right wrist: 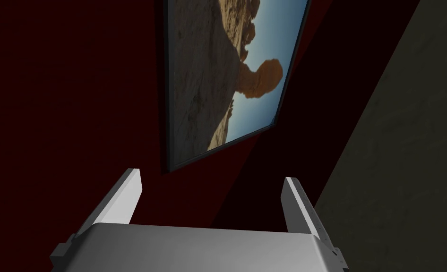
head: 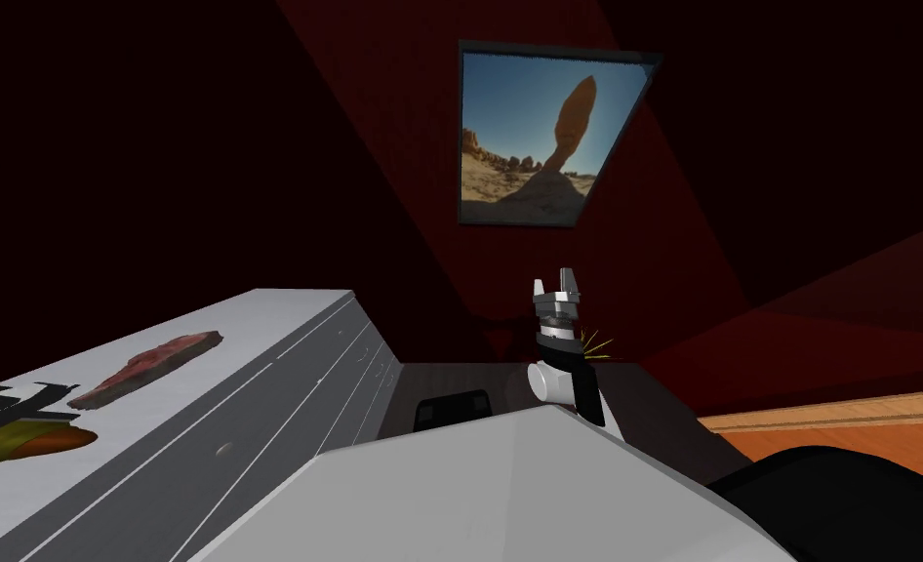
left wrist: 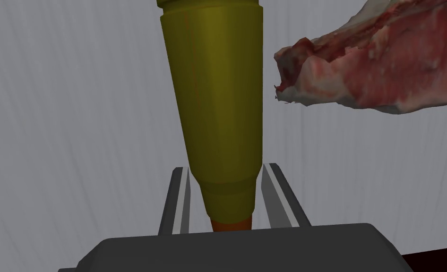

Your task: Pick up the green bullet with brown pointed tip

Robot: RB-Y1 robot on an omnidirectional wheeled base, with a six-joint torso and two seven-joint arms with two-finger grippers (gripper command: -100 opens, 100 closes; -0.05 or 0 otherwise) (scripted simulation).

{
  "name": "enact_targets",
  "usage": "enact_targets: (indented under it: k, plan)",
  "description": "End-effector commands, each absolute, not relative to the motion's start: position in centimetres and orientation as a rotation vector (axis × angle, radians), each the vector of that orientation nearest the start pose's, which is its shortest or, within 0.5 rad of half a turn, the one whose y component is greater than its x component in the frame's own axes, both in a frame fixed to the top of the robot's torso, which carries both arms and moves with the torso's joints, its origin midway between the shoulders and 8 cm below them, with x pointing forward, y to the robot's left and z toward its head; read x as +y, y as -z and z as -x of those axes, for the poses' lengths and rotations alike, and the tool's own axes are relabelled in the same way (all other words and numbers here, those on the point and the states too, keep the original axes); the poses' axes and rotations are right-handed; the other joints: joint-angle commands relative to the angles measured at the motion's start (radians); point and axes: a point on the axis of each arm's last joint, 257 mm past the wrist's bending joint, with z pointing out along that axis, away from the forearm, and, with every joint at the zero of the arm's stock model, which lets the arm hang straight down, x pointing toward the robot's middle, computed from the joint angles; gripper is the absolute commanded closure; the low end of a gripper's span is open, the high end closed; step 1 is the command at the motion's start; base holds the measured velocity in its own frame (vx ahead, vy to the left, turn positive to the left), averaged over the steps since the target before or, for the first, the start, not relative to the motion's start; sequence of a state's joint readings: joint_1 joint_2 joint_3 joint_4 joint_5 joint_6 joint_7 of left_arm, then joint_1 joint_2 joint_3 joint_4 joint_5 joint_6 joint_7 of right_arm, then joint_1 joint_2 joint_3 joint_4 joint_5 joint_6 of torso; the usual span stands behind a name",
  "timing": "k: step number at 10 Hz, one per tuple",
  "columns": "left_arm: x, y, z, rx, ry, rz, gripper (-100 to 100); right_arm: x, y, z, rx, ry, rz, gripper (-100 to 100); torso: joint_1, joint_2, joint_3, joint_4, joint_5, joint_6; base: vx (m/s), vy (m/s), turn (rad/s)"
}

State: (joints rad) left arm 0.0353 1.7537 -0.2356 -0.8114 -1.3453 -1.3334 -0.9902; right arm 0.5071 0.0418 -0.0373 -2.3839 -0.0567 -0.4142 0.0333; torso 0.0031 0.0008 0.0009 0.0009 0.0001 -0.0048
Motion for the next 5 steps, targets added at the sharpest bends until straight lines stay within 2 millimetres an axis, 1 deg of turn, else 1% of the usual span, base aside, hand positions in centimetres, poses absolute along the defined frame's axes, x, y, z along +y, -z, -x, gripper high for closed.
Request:
enact_targets:
  k: [1,2,3,4,5]
  plan:
    - [74.5,11.7,-21.5,-1.898,0.319,2.350,100,-30.0,-5.2,-33.1,0.542,-1.271,-0.693,0,0.000,0.000,0.000,0.000,0.000,0.000,-0.012,0.057,0.141]
    - [74.6,11.1,-21.2,-1.901,0.318,2.340,100,-30.0,-5.2,-33.1,0.542,-1.271,-0.693,0,0.000,0.001,0.000,0.000,0.000,0.002,-0.005,0.037,-0.017]
    - [74.6,11.2,-21.2,-1.903,0.315,2.340,100,-30.0,-5.2,-33.2,0.542,-1.271,-0.693,0,-0.001,0.000,0.000,0.000,0.001,0.003,0.001,0.012,-0.035]
    - [74.8,11.7,-20.2,-1.902,0.282,2.322,100,-30.0,-5.2,-33.2,0.542,-1.271,-0.693,0,-0.002,-0.001,0.000,0.000,0.001,0.003,0.000,0.000,0.000]
    - [74.8,11.7,-20.2,-1.902,0.282,2.323,100,-30.0,-5.2,-33.2,0.542,-1.271,-0.693,0,-0.002,-0.001,-0.001,0.000,0.001,0.002,0.002,-0.008,0.012]
